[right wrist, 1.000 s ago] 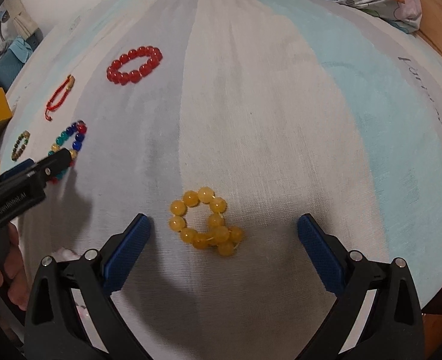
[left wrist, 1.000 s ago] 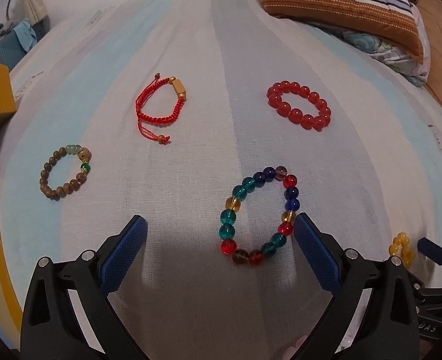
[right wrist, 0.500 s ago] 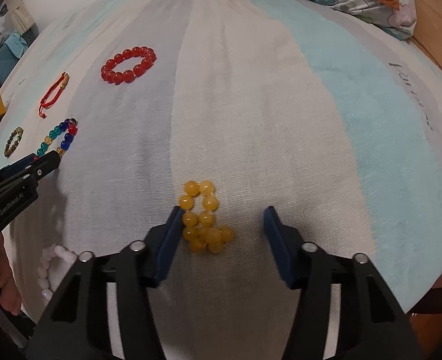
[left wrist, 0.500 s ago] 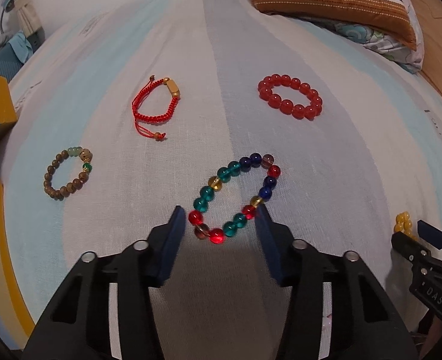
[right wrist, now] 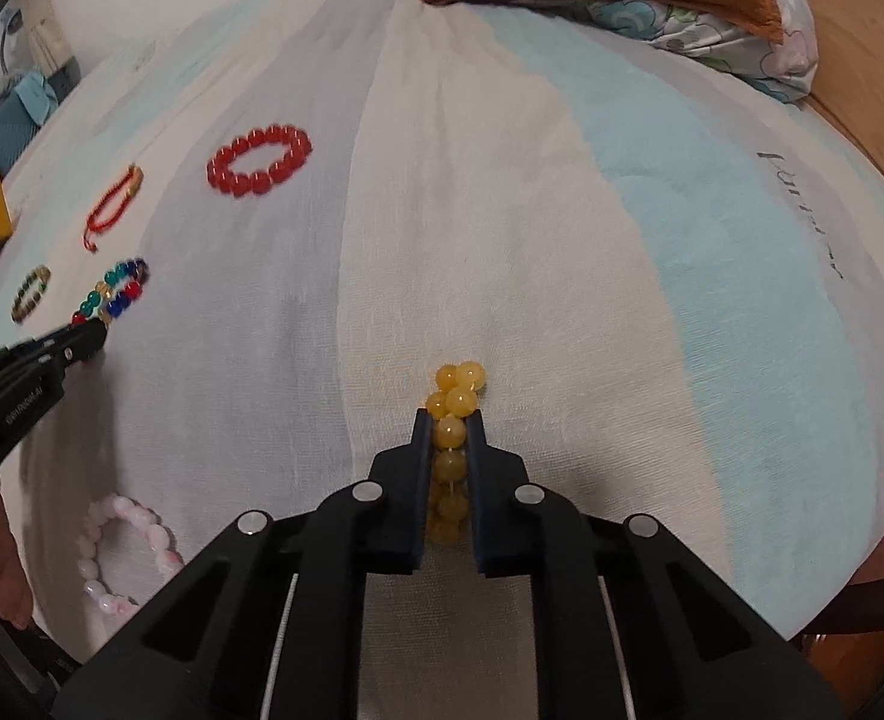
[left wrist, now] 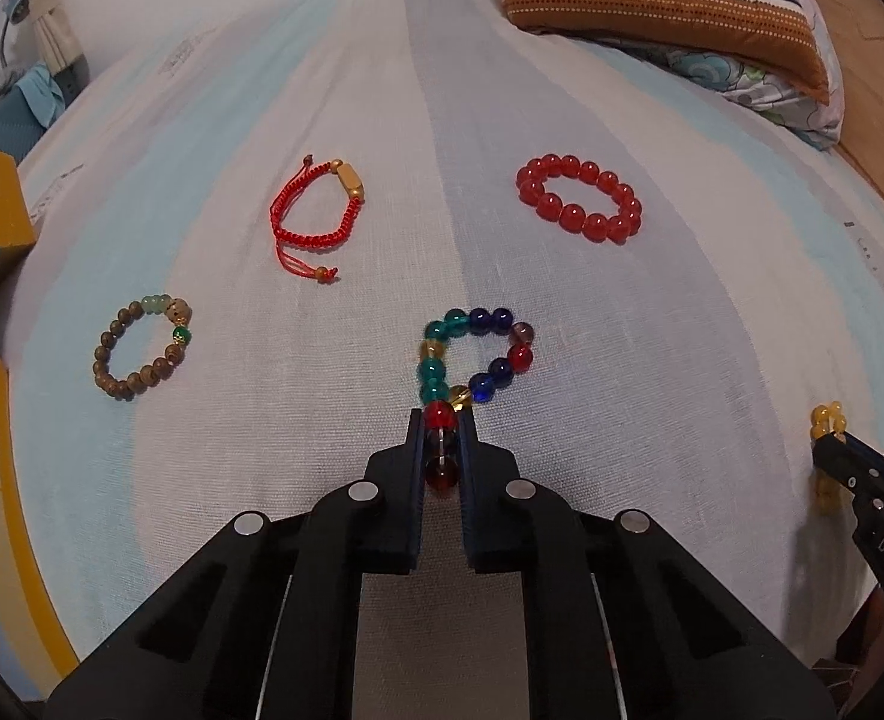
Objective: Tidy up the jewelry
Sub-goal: 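Grasp the multicolour bead bracelet with the left tool while the right tool grasps the yellow beads, then lift and carry both bracelets over the white box with both tools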
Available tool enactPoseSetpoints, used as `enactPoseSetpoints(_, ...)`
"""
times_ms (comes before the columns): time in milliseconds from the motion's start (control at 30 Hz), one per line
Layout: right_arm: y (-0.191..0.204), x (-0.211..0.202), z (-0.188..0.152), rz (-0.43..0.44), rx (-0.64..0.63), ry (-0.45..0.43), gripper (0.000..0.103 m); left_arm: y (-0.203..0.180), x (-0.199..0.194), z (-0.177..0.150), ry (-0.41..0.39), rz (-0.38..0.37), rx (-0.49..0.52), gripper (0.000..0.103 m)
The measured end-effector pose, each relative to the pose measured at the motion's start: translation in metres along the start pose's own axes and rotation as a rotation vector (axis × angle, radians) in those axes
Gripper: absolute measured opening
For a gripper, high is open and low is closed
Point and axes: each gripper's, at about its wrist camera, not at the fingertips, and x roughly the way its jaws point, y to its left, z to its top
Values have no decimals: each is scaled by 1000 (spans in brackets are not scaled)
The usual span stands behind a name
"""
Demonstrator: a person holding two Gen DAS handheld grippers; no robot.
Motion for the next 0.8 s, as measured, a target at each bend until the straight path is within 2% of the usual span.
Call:
enactPoseSetpoints(267,-3,-11,3,9,21,-45,10,2,-7,0,-17,-22,-7,9)
enactPoseSetpoints(700,-10,-18,5,26,49,-70,10,4,-9,2,-30,-29,-29,9)
enactPoseSetpoints(800,-13,-22,6,-5,52,-87,9,5,-10,1,-30,-28,-29,9)
